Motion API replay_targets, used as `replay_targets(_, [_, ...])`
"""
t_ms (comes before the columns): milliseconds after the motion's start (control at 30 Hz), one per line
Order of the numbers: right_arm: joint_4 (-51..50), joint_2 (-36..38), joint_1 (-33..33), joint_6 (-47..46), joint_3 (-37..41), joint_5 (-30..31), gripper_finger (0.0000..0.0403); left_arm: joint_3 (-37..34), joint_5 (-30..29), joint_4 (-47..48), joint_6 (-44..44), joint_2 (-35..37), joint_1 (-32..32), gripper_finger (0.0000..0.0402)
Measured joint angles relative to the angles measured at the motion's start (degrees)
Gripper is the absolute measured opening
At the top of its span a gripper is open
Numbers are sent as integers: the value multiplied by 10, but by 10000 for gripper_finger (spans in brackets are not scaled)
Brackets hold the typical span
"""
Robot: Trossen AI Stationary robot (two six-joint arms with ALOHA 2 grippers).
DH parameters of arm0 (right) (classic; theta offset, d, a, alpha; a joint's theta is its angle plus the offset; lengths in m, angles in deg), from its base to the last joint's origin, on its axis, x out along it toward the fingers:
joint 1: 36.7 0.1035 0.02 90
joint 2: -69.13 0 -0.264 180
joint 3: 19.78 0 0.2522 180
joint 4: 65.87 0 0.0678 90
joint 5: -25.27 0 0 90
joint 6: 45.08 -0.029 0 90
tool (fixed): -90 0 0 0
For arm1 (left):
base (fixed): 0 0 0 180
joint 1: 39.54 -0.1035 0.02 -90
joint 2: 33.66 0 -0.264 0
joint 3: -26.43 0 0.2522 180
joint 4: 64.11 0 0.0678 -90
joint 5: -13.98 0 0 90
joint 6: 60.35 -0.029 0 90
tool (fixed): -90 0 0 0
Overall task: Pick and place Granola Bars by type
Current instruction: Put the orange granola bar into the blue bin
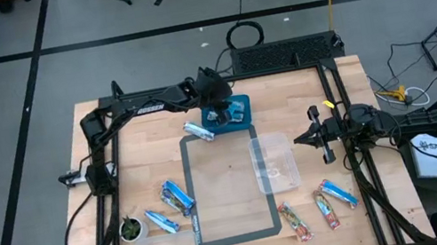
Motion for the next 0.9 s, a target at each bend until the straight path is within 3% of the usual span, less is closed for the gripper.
replay_targets(200, [0,0,0,0,0,0,4,0,-22,26,-44,12,9,174])
replay_targets(400, [2,-1,0,0,0,0,4,0,-90,227,-70,52,41,197])
replay_targets(567, [-1,-4,0,0,0,0,4,-1,-110,358,-27,80,82,200])
replay_targets(900, [0,-9,0,0,0,0,4,-51,-180,395,-11,91,126,200])
